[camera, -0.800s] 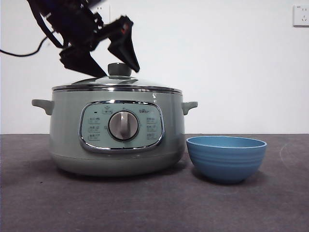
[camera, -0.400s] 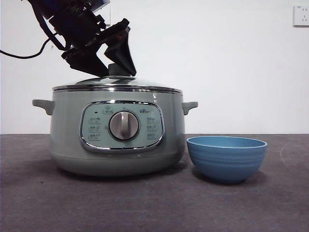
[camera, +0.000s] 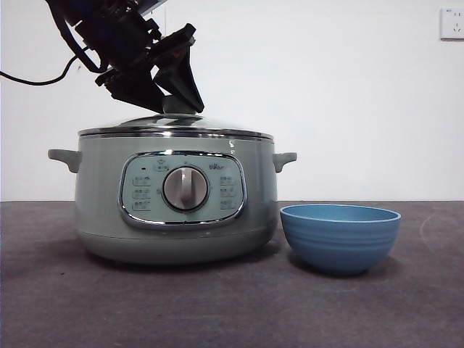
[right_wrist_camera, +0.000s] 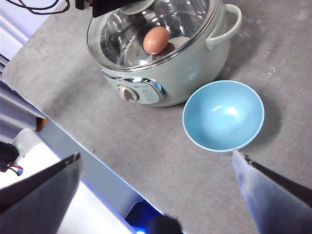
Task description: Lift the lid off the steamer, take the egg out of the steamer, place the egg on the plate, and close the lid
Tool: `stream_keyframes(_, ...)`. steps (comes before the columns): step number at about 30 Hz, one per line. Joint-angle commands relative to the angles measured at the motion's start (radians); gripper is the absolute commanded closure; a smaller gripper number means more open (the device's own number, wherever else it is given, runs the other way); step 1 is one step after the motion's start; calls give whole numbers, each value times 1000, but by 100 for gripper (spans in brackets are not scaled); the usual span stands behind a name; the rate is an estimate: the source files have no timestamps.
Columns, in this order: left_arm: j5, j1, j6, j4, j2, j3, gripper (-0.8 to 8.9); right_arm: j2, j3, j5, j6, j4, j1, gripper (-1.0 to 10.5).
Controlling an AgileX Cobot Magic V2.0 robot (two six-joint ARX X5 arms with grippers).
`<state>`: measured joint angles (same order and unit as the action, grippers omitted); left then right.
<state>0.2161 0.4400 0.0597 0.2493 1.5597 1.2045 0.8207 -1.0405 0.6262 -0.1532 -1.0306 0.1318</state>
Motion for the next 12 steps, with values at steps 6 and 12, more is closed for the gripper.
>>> stream_keyframes(6,-2,-1,-7,6,-61,-5,822,-1,-6,0,6,5,2,380)
stream_keyframes(12,-2,-1,-7,-3,-98,5,822,-1,-6,0,7,5,2,380)
